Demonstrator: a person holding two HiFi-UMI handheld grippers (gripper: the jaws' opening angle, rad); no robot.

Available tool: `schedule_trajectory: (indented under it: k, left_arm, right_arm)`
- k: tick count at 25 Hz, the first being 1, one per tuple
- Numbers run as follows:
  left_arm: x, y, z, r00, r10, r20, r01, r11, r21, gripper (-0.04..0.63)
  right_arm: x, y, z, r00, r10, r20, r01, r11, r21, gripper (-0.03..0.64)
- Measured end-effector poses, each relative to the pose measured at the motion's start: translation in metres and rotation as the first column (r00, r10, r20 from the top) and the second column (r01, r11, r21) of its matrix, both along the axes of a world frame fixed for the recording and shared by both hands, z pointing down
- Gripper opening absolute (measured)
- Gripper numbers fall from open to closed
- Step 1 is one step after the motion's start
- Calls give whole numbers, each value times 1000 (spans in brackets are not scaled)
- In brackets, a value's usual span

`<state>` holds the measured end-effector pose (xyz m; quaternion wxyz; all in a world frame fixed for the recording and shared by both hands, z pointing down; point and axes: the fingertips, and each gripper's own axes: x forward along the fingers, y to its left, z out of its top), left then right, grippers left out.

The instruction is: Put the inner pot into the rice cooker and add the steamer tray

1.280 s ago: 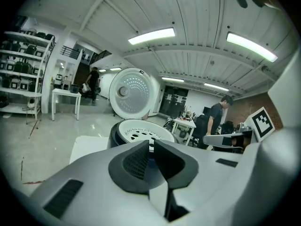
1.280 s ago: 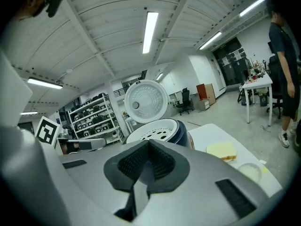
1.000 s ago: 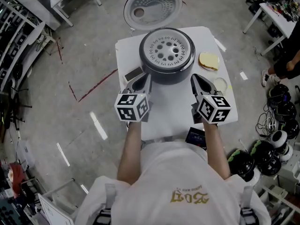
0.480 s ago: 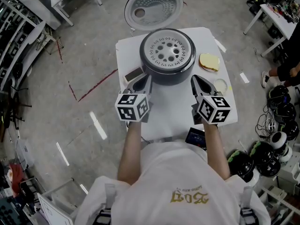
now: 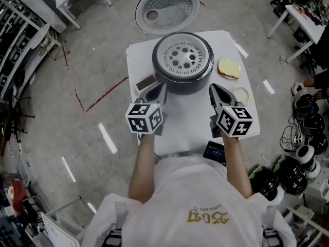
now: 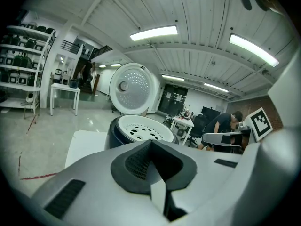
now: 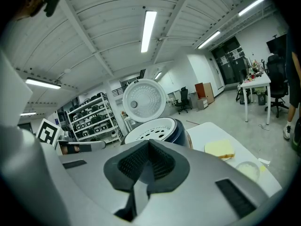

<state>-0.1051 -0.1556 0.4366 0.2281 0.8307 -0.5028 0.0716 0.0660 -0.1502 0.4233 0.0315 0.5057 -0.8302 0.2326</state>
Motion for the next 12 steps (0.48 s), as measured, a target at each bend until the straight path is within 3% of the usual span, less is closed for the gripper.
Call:
schedule_trajectory:
  k: [12]
  left_arm:
    - [6, -2, 0, 1000, 5, -3, -5, 1000, -10, 17]
  right_arm:
    - [5, -1, 2, 1000, -13, -17, 13, 1000, -11, 11]
